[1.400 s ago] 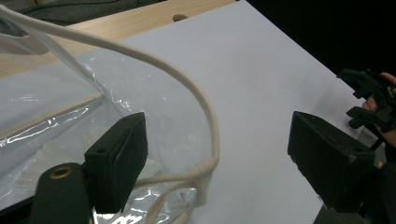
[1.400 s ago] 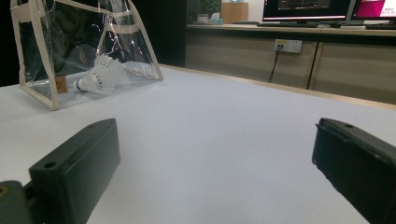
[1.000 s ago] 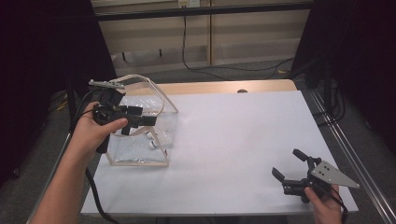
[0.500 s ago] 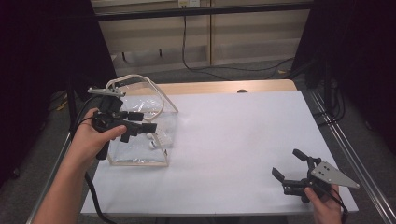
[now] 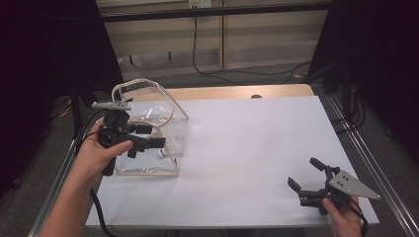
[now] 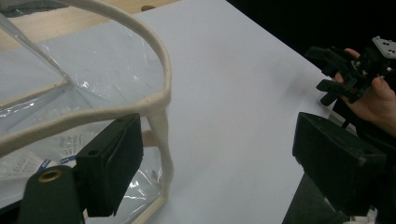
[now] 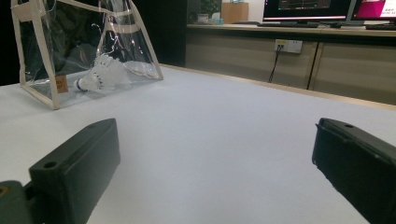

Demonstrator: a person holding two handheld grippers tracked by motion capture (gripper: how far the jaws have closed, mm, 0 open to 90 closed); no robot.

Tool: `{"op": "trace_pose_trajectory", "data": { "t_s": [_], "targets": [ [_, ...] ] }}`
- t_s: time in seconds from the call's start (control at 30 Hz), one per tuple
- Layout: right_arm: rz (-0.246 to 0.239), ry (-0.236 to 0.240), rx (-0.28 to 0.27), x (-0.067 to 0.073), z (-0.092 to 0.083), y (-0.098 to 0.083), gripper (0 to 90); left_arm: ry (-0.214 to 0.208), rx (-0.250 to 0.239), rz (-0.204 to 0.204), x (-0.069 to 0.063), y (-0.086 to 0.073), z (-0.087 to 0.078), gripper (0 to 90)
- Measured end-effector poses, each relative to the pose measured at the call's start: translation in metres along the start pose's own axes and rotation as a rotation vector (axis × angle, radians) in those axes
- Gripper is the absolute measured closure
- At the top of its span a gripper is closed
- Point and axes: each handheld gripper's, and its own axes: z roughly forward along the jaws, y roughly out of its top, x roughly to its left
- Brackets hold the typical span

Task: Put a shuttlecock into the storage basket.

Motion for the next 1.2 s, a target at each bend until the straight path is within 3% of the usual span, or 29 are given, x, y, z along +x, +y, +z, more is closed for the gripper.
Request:
{"op": "trace_pose_trajectory", "data": {
  "t_s": [0.23, 0.33, 0.57, 0.9, 1.2],
  "targets": [
    [-0.002, 0.001, 0.000, 0.000, 0.000, 0.000, 0.7, -0.014, -0.009, 0.012, -0.002, -0.008, 0.005, 15.4],
    [-0.001, 0.000, -0.001, 0.000, 0.000, 0.000, 0.7, -0.018, -0.009, 0.038, -0.002, -0.012, 0.007, 14.2],
    [-0.001, 0.003, -0.002, 0.001, 0.000, 0.000, 0.7, -0.028, -0.023, 0.037, -0.001, -0.020, 0.013, 12.6],
    [-0.001, 0.002, 0.000, 0.000, 0.000, 0.000, 0.8, -0.009, -0.021, 0.063, -0.003, -0.028, 0.024, 9.4],
    [0.001, 0.003, -0.001, 0.001, 0.000, 0.000, 0.7, -0.002, -0.023, 0.062, -0.002, -0.036, 0.032, 7.8]
  ]
}}
